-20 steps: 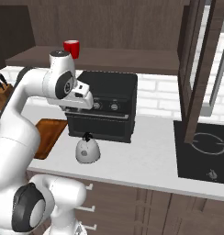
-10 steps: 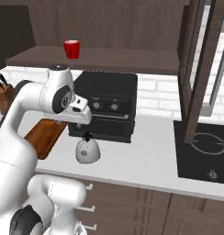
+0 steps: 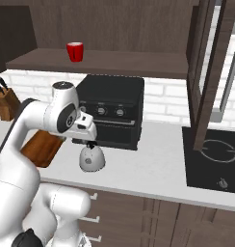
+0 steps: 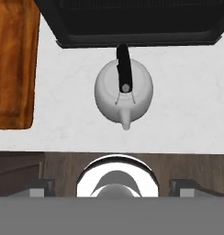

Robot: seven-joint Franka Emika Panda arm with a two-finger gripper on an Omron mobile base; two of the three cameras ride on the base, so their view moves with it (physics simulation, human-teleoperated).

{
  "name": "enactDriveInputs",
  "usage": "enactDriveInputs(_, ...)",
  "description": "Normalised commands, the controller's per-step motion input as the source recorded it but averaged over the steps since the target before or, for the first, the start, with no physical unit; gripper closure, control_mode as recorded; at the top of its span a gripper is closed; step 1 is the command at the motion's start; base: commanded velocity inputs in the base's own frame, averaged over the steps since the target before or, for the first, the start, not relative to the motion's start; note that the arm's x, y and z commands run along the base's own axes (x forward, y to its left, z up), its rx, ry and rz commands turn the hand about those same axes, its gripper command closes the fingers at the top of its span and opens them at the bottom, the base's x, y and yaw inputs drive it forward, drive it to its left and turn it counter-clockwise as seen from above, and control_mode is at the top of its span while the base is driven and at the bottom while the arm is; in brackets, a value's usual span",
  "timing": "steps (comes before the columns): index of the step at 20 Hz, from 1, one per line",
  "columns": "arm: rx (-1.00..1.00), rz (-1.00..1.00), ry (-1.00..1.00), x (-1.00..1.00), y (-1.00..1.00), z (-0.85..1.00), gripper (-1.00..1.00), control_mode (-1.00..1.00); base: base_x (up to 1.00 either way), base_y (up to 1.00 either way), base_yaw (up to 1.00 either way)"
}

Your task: Pick the kettle from the counter and place it on the tray. Then pick the mug from the cabinet and place it on the tray. Then close the cabinet doors.

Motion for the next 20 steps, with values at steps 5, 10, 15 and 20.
enactDriveInputs(5, 0.00, 0.00, 0.00, 0.31, -0.14, -0.24, -1.00, -1.00, 0.00, 0.00, 0.00)
enactDriveInputs(10, 0.00, 0.00, 0.00, 0.34, -0.14, -0.39, -1.00, -1.00, 0.00, 0.00, 0.00)
enactDriveInputs(15, 0.00, 0.00, 0.03, 0.30, -0.08, -0.30, -1.00, -1.00, 0.00, 0.00, 0.00)
enactDriveInputs(20, 0.00, 0.00, 0.00, 0.23, -0.07, -0.22, -1.00, -1.00, 0.00, 0.00, 0.00)
